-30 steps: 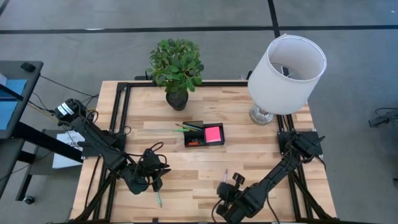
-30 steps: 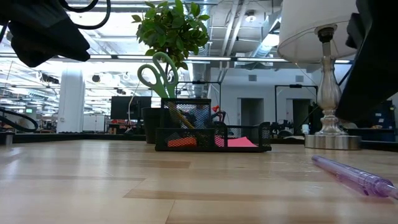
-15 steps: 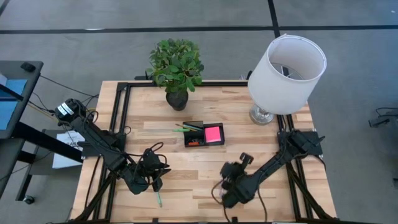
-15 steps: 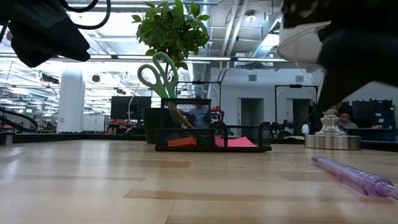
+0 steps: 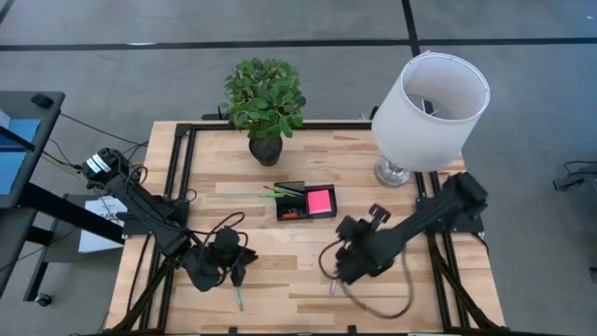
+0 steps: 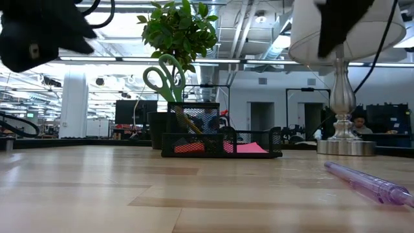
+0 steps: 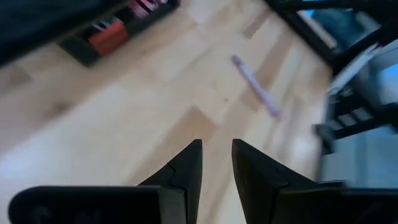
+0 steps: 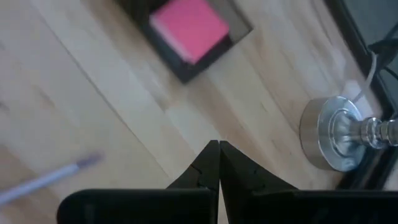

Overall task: Pick and place office supplies into organizer
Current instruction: Put the blue pencil into the black desk organizer

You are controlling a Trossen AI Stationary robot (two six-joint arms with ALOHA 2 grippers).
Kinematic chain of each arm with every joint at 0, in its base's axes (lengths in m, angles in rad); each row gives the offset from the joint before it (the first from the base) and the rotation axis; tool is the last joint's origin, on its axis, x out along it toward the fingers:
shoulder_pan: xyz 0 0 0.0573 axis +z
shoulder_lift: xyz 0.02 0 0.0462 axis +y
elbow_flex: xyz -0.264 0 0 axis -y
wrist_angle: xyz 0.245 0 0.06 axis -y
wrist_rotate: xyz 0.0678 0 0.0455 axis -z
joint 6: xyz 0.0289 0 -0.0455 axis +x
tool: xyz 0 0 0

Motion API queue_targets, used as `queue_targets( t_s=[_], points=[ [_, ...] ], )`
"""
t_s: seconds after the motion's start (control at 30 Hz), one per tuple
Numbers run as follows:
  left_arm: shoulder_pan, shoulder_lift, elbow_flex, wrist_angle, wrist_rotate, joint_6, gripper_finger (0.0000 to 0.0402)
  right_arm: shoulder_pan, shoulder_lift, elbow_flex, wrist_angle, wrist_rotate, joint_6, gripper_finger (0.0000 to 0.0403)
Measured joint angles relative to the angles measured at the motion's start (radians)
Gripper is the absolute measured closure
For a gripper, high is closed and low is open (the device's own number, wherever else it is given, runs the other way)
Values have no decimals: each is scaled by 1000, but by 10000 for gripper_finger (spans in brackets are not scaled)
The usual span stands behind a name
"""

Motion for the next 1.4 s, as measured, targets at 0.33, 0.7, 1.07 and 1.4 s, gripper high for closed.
queue_targets(
  t_s=[0.33,0.7,1.07,1.4],
  points=[
    [2,0,1,92,88,-26,322,179,-313,2,285,242,-119,403],
    [2,0,1,75,87,-2,322,487,-339,1,381,303,-233,403],
    [74,0,1,19,62,99,322,451,-219,0,506,290,-140,403],
    [119,1,1,25,46,76,322,365,-135,0,520,57,-204,397]
  ],
)
